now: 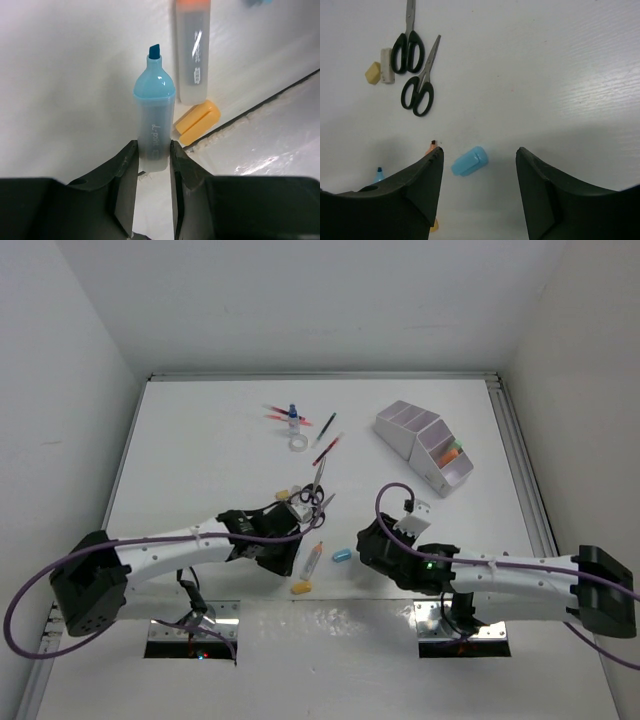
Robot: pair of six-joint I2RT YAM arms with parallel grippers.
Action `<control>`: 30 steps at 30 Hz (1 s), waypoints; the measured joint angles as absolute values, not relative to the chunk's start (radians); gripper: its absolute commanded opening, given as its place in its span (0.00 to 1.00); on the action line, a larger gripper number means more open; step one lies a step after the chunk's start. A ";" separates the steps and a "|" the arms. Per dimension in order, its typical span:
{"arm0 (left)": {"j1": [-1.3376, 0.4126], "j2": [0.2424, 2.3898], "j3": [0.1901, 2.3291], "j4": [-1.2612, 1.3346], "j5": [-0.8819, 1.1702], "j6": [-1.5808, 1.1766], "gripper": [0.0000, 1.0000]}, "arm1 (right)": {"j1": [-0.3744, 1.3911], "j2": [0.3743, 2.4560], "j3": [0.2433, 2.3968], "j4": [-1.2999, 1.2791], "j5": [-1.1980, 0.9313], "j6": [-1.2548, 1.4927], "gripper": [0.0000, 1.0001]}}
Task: Sort the stationery into containers
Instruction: Pick up the pen from the corner of the board, then move the pen to the center of the board.
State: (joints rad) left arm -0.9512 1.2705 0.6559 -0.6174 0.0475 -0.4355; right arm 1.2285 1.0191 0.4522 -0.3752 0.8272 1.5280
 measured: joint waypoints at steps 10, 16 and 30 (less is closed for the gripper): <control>-0.816 1.054 0.761 -0.608 -0.040 -0.368 0.00 | 1.199 1.076 0.509 -0.401 0.846 1.617 0.66; -0.810 0.862 0.778 -0.479 -0.178 -0.223 0.00 | 0.981 1.105 0.685 -0.430 0.646 1.460 0.70; -0.765 0.739 0.668 -0.384 -0.237 -0.153 0.00 | 0.994 1.323 0.698 -0.407 0.495 1.520 0.65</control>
State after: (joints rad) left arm -0.7654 0.7395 0.6678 -0.3843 -0.2367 -0.1532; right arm 0.9936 1.3231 0.6979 -0.4072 0.4953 1.5200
